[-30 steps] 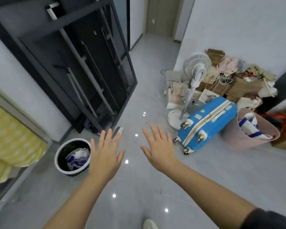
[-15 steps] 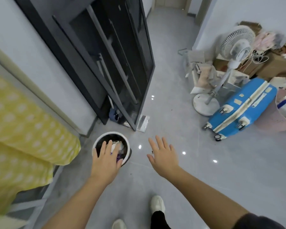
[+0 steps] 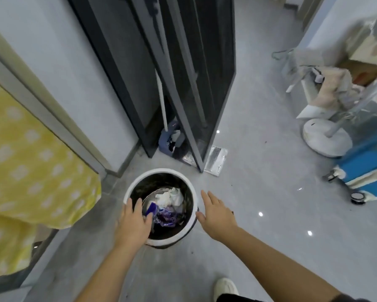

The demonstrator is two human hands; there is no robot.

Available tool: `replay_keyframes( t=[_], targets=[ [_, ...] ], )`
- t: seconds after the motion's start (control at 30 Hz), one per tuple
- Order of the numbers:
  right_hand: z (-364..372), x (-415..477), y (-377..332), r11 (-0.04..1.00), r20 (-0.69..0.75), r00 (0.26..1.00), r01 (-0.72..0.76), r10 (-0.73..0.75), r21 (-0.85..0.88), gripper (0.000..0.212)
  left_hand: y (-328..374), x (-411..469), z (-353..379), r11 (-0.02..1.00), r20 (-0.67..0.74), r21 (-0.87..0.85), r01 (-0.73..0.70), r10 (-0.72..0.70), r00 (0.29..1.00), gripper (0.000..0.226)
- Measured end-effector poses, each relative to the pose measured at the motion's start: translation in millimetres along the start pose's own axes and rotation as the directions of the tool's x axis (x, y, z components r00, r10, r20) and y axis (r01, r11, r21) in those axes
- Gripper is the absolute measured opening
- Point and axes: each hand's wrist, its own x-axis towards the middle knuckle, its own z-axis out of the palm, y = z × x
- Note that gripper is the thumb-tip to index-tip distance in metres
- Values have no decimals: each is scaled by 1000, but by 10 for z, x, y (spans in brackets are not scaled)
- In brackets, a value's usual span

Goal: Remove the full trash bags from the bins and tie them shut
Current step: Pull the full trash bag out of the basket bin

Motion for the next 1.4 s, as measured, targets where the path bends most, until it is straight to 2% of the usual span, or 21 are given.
replay_keyframes(
  t=[0.13, 0.27, 0.4, 0.53, 0.77, 0.93, 1.07, 1.13, 1.2, 1.33, 1.4],
  targets=[
    [820, 811, 97, 983, -6, 998, -55, 57, 175, 67, -485, 596, 810, 975, -127, -172, 138, -161, 979, 69],
    [1277, 1277, 152, 946, -67, 985, -133, 160, 296, 51, -814, 935, 1260, 883, -109, -401, 243, -309, 945, 61],
    [1374, 1409, 131, 924, -154, 961, -167, 231, 344, 33, -921, 990, 1395, 859, -156, -460, 224, -327, 932, 43],
    [1364, 1435, 75, 923, -197, 954, -145, 227, 357, 27, -940, 976, 1420, 843, -211, -509, 175, -319, 924, 41],
    [1407, 1376, 32, 885, -281, 932, -76, 226, 459, 27, -912, 846, 1288, 818, -362, -576, 5, -260, 895, 26],
    [1267, 1243, 35, 873, -278, 942, -30, 187, 488, 34, -764, 671, 1089, 814, -447, -578, -63, -252, 858, 31],
    [1099, 1137, 68, 812, -339, 925, 63, 170, 580, 45, -577, 569, 873, 814, -548, -555, -172, -202, 812, 30],
    [992, 1070, 215, 779, -377, 906, 94, 190, 619, 49, -392, 516, 800, 816, -561, -535, -219, -150, 814, 24],
    [923, 1053, 512, 756, -388, 887, 70, 252, 651, 48, -168, 485, 812, 821, -539, -504, -269, -55, 840, 18],
    [901, 1015, 1315, 691, -294, 835, -134, 465, 710, 50, 381, 459, 1095, 865, -440, -371, -336, 155, 885, 16],
    [945, 953, 1719, 645, -243, 798, -223, 552, 731, 54, 685, 437, 1306, 877, -388, -326, -352, 215, 896, 19]
  ],
)
